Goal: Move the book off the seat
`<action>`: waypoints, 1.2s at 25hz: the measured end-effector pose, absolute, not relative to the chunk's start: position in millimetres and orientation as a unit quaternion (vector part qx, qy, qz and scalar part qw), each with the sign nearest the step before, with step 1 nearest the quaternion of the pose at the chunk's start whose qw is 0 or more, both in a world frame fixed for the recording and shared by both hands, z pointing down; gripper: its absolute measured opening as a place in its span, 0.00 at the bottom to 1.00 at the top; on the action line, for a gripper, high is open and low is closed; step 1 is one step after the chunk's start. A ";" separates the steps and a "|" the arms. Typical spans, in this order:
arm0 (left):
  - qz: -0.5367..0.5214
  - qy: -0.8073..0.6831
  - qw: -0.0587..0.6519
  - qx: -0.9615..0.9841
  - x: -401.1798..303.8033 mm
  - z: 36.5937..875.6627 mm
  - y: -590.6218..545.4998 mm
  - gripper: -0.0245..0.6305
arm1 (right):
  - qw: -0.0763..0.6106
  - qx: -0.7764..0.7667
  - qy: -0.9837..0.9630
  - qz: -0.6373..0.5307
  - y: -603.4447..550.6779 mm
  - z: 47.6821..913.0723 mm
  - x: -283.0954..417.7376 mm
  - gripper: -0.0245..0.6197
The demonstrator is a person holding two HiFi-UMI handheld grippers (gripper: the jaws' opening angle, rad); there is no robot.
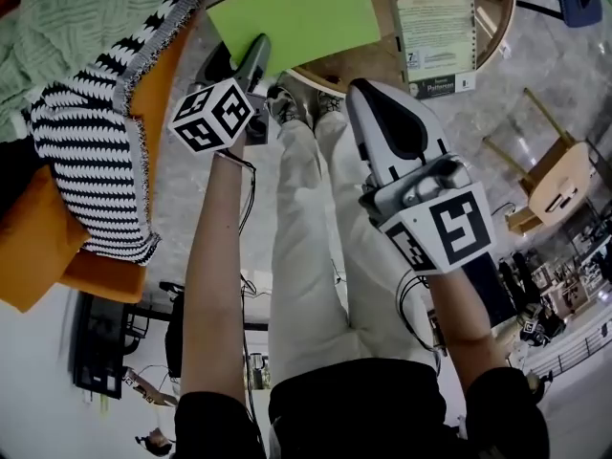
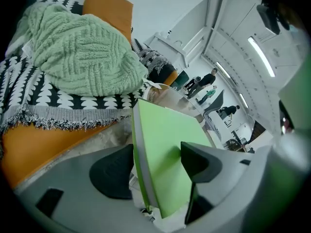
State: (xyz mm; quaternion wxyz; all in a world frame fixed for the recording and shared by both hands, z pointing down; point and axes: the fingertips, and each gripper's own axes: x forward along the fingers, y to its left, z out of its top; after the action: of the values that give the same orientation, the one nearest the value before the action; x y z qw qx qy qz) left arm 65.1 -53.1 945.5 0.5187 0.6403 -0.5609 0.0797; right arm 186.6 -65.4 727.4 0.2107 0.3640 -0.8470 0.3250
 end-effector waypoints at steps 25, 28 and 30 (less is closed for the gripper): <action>0.027 -0.651 0.321 0.687 67.0 766.2 -23.6 0.16 | 0.182 0.343 -0.875 0.289 -43.3 672.4 188.4 0.06; 0.003 -0.629 0.299 0.717 88.7 724.5 -18.8 0.06 | 0.167 0.351 -0.877 0.283 -40.7 661.2 191.0 0.06; -0.011 -0.617 0.287 0.732 102.2 697.8 -15.9 0.05 | 0.159 0.354 -0.878 0.279 -37.2 653.4 193.7 0.06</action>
State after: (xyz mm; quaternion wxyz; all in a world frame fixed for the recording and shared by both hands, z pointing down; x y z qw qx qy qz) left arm 102.2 -15.9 697.8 0.2870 0.7325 -0.6172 -0.0114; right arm 193.7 -37.2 653.4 0.1588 0.3545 -0.8784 0.2785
